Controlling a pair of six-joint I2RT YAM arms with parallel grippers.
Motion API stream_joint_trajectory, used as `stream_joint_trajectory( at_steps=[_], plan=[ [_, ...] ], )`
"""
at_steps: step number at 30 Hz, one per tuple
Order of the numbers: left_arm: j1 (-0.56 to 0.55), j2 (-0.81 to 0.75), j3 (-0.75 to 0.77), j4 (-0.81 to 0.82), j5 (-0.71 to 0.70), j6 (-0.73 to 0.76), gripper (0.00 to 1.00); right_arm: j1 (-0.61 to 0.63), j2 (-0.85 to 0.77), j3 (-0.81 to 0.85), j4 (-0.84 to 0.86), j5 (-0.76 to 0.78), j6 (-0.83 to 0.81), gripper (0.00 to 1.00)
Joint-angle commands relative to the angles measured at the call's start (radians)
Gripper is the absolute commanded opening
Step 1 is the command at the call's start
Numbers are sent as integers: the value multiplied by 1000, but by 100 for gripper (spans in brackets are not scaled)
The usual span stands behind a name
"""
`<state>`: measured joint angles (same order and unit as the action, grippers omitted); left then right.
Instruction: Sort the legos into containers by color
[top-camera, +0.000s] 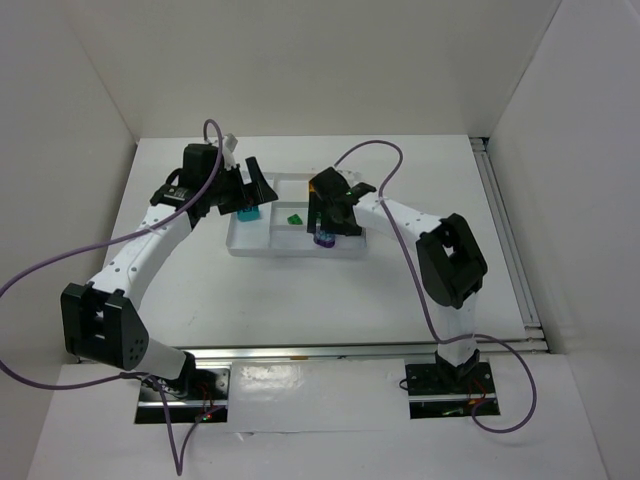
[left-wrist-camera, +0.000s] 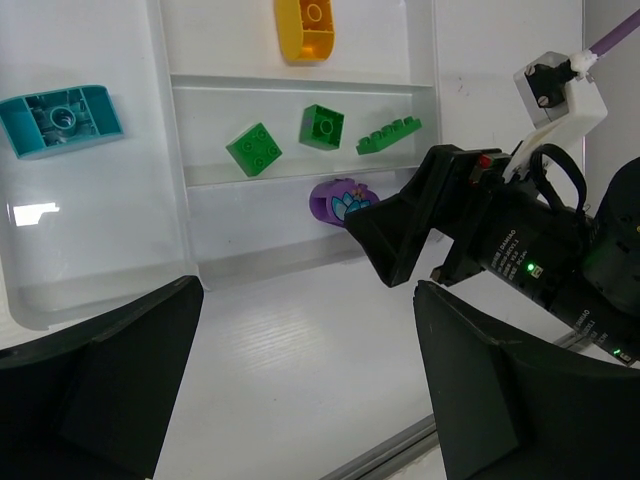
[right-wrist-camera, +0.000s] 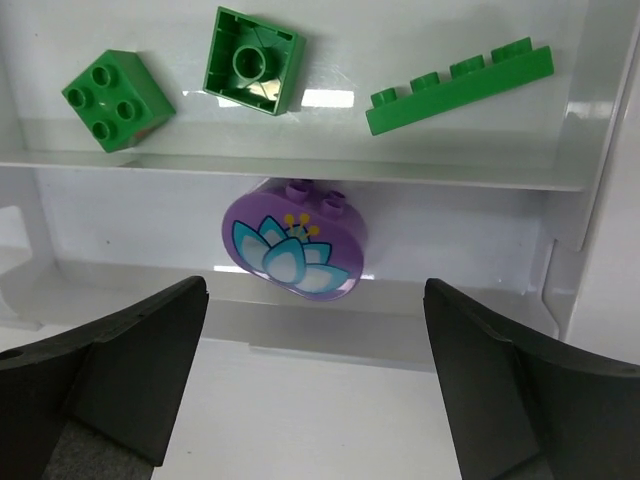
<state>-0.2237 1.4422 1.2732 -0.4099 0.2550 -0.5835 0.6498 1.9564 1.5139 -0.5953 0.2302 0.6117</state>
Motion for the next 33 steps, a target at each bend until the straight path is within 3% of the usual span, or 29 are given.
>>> stream_joint_trajectory(
  at_steps=[1,7,16,24,33],
  plan=[
    [6,-16,23,34,6,-4,99,11,-37,55,-49,43,-12,96],
    [6,-25,54,16,-23,16,99,11,-212,3,-92,297,83,100],
    [6,-80,95,-23,-57,39,99,-174,-424,-170,-297,671,252,100],
    [15,-128,104,-32,-76,57,99,-228,-570,-319,-344,774,281,100],
    [24,-108,133,-52,-66,67,99,-246,-678,-354,-368,813,319,100]
  ],
)
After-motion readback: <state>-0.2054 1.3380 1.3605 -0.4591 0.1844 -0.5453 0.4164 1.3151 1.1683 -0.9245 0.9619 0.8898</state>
